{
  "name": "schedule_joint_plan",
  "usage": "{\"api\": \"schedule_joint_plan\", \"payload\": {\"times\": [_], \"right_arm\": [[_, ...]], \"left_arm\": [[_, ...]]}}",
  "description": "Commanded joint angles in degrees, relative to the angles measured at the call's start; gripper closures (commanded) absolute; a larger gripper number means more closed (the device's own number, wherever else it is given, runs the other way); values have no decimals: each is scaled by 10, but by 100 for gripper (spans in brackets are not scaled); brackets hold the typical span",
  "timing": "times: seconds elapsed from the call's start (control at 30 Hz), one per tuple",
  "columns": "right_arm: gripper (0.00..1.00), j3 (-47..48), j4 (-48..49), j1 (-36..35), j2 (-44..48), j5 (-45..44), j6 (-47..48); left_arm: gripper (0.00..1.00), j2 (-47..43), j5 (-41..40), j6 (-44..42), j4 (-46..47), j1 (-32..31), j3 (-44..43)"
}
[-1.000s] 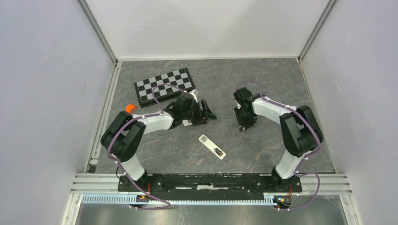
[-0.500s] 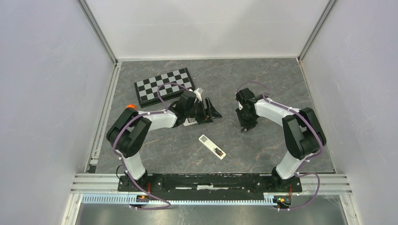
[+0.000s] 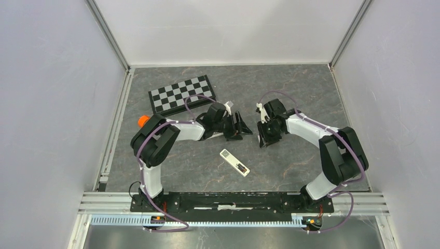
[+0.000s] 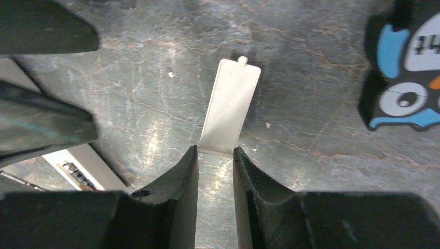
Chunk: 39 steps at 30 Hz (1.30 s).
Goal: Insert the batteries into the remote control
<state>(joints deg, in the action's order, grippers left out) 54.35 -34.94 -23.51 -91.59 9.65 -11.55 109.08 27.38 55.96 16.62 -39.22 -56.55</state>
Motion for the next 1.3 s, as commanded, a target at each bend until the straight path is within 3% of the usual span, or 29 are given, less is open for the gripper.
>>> {"api": "schedule_joint_plan", "payload": {"times": [0.0, 0.23, 0.4, 0.57, 0.77, 1.27], "right_arm": [[70, -13, 50, -2, 25, 69, 20], [70, -7, 78, -6, 17, 94, 6], [66, 4, 64, -6, 25, 14, -11], [43, 30, 23, -6, 7, -125, -55], [24, 28, 60, -6, -2, -171, -126], [23, 27, 80, -46, -60, -288, -257]], "left_arm": [[25, 25, 0, 32, 22, -12, -31], [30, 50, -43, 30, -6, -30, -57], [30, 41, -78, 19, -23, -32, -56], [30, 17, -121, 8, -38, -32, -41], [30, -10, -157, -5, -50, -31, -26], [30, -27, -159, -25, -57, -31, -18]]}}
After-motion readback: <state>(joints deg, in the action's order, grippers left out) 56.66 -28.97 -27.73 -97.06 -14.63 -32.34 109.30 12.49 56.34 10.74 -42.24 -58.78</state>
